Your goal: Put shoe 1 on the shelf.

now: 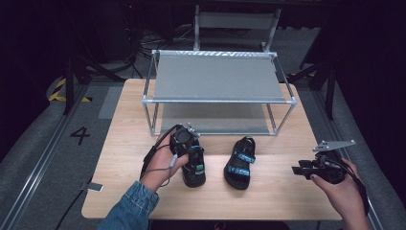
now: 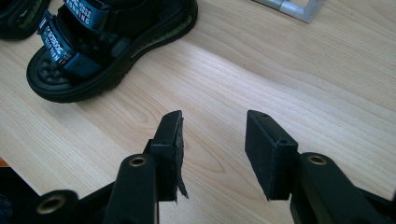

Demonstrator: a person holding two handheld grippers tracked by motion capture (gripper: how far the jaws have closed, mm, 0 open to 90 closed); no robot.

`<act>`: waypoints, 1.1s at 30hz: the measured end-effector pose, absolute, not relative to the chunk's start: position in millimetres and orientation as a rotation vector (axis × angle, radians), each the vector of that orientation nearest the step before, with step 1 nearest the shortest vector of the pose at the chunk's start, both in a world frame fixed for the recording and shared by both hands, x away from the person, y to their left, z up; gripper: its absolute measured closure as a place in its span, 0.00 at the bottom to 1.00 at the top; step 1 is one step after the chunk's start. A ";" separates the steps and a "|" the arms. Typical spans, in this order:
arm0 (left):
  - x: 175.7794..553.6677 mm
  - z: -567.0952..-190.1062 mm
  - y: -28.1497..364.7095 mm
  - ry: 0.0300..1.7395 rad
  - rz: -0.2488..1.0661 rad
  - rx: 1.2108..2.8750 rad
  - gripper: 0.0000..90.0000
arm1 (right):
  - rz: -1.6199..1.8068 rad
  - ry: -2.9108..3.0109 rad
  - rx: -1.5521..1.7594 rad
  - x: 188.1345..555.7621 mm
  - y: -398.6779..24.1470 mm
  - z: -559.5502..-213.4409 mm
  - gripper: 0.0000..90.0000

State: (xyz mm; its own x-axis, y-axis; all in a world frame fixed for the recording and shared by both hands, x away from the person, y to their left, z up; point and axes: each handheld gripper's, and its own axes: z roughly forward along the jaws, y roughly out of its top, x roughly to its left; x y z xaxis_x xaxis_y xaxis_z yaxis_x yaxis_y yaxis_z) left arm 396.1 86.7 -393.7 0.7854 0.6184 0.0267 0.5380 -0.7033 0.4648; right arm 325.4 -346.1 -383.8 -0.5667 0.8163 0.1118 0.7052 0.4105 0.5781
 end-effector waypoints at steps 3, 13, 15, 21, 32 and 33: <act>394.7 -389.7 86.5 0.847 0.250 2.556 0.78 | 0.878 2.474 1.358 325.1 -346.0 -383.1 0.64; 388.5 -364.5 86.7 0.812 0.221 2.563 0.78 | 0.888 2.474 1.355 325.2 -347.6 -379.9 0.64; 387.0 -358.1 86.4 0.808 0.219 2.561 0.78 | 0.896 2.467 1.353 325.1 -348.3 -378.8 0.64; 384.2 -333.8 85.8 0.772 0.228 2.557 0.78 | 0.905 2.478 1.349 327.3 -348.6 -379.6 0.63; 383.8 -294.2 80.5 0.728 0.242 2.547 0.78 | 0.937 2.461 1.336 324.1 -350.4 -373.5 0.63; 384.1 -289.4 80.4 0.722 0.242 2.544 0.78 | 0.939 2.461 1.336 324.2 -350.4 -373.6 0.63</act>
